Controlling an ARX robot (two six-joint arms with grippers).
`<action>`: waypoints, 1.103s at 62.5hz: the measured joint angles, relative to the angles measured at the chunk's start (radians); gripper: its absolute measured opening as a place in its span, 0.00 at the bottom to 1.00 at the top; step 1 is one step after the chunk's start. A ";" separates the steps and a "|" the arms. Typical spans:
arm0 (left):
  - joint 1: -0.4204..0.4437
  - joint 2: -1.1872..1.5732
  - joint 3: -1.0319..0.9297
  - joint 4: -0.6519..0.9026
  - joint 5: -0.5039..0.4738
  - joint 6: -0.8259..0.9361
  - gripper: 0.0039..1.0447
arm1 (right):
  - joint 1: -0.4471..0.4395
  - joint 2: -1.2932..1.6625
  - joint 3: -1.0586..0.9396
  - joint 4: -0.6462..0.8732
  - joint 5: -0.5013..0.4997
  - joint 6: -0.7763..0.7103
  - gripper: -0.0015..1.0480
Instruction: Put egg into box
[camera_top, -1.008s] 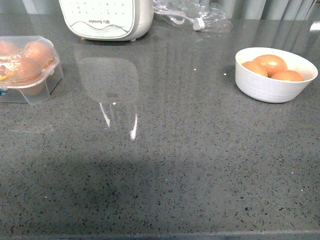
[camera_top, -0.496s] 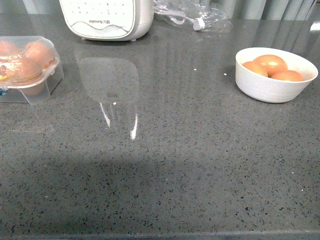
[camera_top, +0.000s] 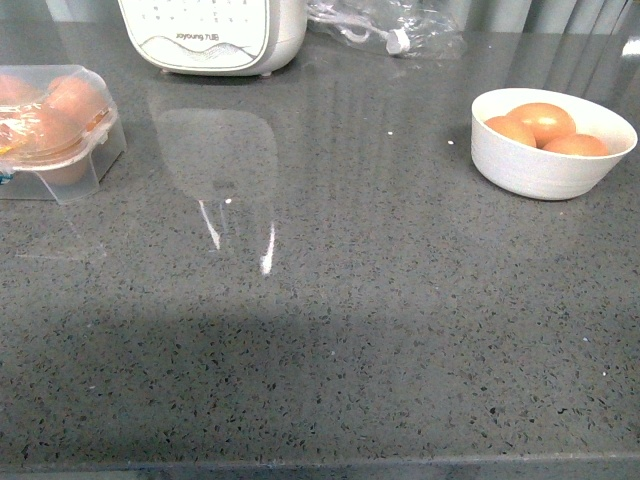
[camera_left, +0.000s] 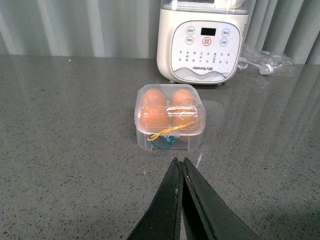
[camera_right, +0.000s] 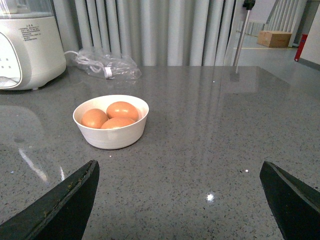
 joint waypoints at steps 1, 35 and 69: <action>0.000 0.000 0.000 0.000 0.000 0.000 0.03 | 0.000 0.000 0.000 0.000 0.000 0.000 0.93; 0.000 0.000 0.000 0.000 0.000 0.000 0.95 | 0.000 0.000 0.000 0.000 0.000 0.000 0.93; 0.000 0.000 0.000 0.000 0.000 0.000 0.94 | 0.000 0.000 0.000 0.000 0.000 0.000 0.93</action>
